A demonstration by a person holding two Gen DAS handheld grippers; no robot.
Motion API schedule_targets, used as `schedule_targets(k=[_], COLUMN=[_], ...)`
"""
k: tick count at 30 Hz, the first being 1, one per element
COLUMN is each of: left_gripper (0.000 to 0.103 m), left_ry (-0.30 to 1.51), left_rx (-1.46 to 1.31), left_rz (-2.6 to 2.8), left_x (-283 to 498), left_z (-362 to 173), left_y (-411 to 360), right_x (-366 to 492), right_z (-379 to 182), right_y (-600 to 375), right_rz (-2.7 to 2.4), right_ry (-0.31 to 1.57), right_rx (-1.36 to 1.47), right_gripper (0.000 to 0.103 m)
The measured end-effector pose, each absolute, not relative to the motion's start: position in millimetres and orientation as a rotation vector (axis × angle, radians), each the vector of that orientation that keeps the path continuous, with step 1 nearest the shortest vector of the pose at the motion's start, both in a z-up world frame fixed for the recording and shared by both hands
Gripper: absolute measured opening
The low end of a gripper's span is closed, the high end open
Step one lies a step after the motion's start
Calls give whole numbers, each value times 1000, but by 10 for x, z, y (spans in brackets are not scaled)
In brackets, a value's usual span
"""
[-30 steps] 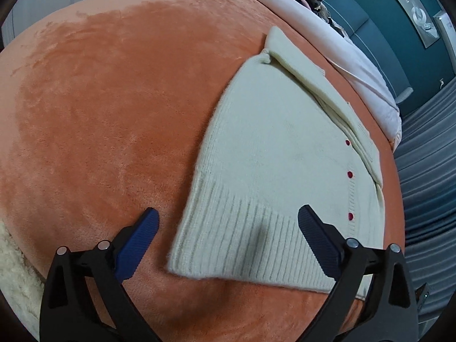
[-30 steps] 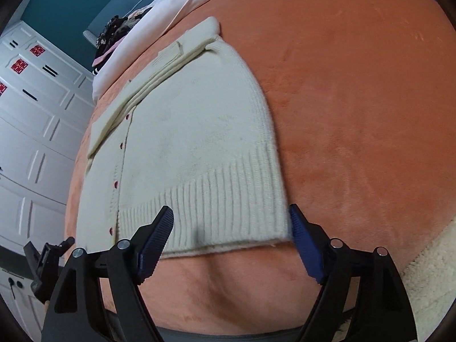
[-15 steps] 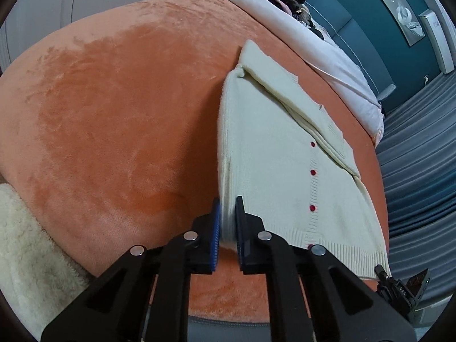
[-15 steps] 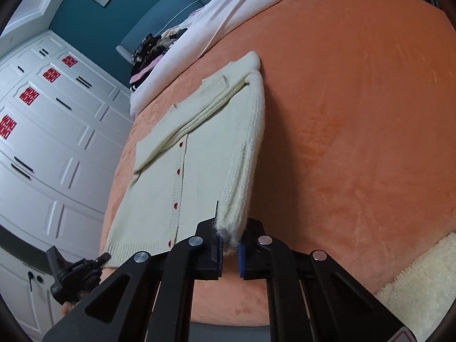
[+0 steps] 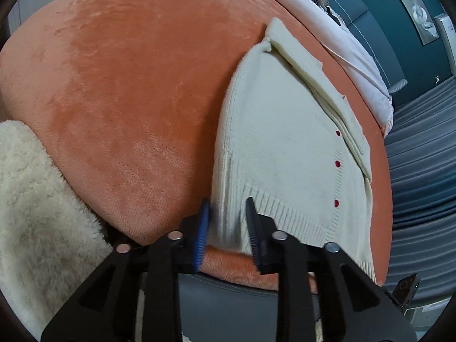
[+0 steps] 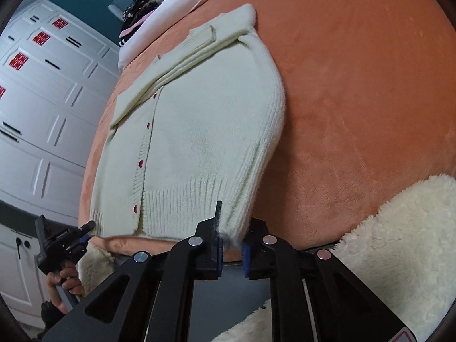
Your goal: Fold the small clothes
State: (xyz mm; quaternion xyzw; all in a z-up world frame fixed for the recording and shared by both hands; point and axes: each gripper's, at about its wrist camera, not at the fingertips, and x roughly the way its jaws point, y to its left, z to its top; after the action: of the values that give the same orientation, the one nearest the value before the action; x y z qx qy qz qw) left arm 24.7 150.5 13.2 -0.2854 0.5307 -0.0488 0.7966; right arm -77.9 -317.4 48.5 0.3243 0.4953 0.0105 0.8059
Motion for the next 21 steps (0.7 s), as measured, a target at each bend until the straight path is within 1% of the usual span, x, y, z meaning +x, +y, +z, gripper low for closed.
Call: schedule_targets(k=[1,2,3,4,5,7,8,9,10,11,12,16,18,21], left_gripper=[52,64,69,72,75,75,73,55,35,8,9,8,8,8], left_ry=[1143,1141,1134,1128,1123,1128,1133,1135,1142,1171,1190,1123,1138,1211], left_rx=[-618,-630,-641,-647,-651,-650,-649,-637,-619,-604,-608,-589,-577,-505], left_rz=[-93,-75,-66,-56,-49,-43,-40,-40,-61,-97,-113,-180,-216,-263], left_x=[284,312,326,341,362,410,422,440,465,502,506,306,153,-233], left_z=[105,88,72,58,44,-10,-28,-24,-9,-4,18,357,493,570], left_y=[1499,1500,1505,1498,1491,1472,1466,1452,1438,1421,1426,1495,1508,1499], right_x=[-760,-738,-703,-687,-679,-650,-624,-605,-588,-573,-577,-740,-890,-1163], right_z=[439,401,384,368,355,340,330,333,344,382,440,856,1068,1205], right_y=[-3156,-3133,-3117,-3106,-3097,-3084,-3088,-3101,-3102,-3099,-3097,-3116,-3154,-3180], right_rz=[4,-10,-16,-23,-28,-35,-34,-39,-36,-27,-10,25,43,91], right_ry=[1069,1081,1088,1087,1083,1073,1069,1069,1064,1056,1040,974,958,1032], right_rx=[701,703,705,707,716,741,757,766,768,757,752,633,563,468], right_gripper=[19,27,32,41,46,46,41,34,10,10,10,8,8,8])
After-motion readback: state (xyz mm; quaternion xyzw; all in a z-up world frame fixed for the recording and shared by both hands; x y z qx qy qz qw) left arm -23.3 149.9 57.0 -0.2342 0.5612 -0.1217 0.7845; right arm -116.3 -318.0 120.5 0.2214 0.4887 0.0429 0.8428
